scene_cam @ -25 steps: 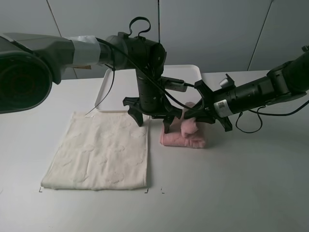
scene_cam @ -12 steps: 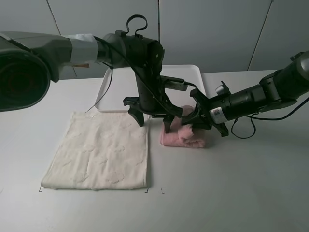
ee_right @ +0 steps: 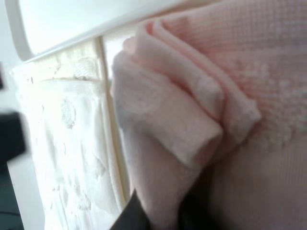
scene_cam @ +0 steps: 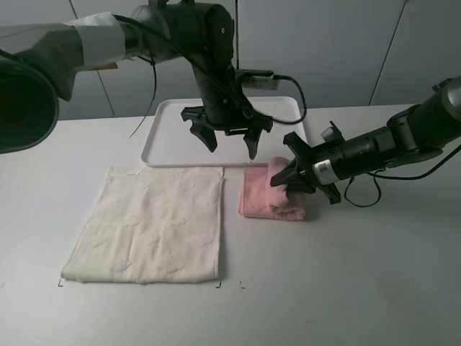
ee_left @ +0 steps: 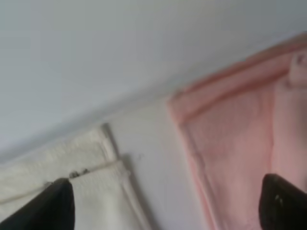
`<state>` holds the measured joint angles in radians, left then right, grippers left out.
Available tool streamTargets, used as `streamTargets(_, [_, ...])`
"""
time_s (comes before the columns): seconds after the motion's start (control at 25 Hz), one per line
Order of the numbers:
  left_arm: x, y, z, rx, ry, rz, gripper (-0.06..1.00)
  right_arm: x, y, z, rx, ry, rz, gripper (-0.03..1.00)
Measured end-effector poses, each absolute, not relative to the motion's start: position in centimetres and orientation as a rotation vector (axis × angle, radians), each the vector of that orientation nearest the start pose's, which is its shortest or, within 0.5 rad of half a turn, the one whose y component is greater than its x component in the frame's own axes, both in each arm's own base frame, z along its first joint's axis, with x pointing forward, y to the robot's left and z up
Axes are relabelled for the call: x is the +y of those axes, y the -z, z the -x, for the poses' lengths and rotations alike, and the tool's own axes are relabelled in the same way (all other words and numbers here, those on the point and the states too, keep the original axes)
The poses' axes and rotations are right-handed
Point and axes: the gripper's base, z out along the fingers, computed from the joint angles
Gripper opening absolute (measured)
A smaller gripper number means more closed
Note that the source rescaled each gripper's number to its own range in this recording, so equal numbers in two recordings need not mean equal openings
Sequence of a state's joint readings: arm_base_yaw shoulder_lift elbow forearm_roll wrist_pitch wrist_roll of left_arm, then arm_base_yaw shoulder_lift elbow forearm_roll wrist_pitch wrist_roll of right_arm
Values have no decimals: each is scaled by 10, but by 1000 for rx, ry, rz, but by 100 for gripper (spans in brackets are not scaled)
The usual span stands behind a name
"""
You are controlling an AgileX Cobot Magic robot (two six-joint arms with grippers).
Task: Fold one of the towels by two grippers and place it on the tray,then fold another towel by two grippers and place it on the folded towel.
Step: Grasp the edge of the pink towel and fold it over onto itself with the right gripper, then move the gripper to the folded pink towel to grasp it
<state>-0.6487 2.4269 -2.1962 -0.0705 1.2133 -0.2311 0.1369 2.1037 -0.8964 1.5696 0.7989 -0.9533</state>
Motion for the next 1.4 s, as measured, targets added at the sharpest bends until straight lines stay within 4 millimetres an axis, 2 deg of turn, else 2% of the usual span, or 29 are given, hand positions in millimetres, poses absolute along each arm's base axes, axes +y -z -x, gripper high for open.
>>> streamTargets(0.12, [-305,-191,-414,2862,277,-581,98,110,-74,-322,2709,-1307,-407,7])
streamTargets(0.2, [-301,-197,-418,2848,304,-579,98,111,-74,-323,2692,-1316,-420,17])
streamTargets(0.36, [-298,-199,-420,2850,369,-588,98,115,-81,-326,2600,-1429,-426,59])
streamTargets(0.44, [-298,-199,-420,2846,379,-603,98,118,-86,-326,2556,-1516,-407,73])
streamTargets(0.52, [-299,-199,-420,2845,384,-609,98,120,-90,-325,2526,-1587,-391,75])
streamTargets(0.64, [-296,-199,-421,2848,391,-602,98,122,-93,-324,2508,-1635,-371,73])
streamTargets(0.8, [-294,-199,-423,2844,390,-613,98,108,-95,-328,2483,-1630,-394,72])
streamTargets(0.96, [-292,-199,-425,2842,388,-614,98,77,-104,-333,2459,-1579,-427,72])
streamTargets(1.12, [-291,-200,-425,2842,390,-615,98,50,-98,-330,2557,-1462,-455,72])
streamTargets(1.24, [-291,-200,-425,2841,390,-616,98,44,-91,-326,2657,-1357,-443,72])
streamTargets(1.4, [-291,-200,-425,2842,393,-616,98,49,-88,-326,2685,-1305,-429,72])
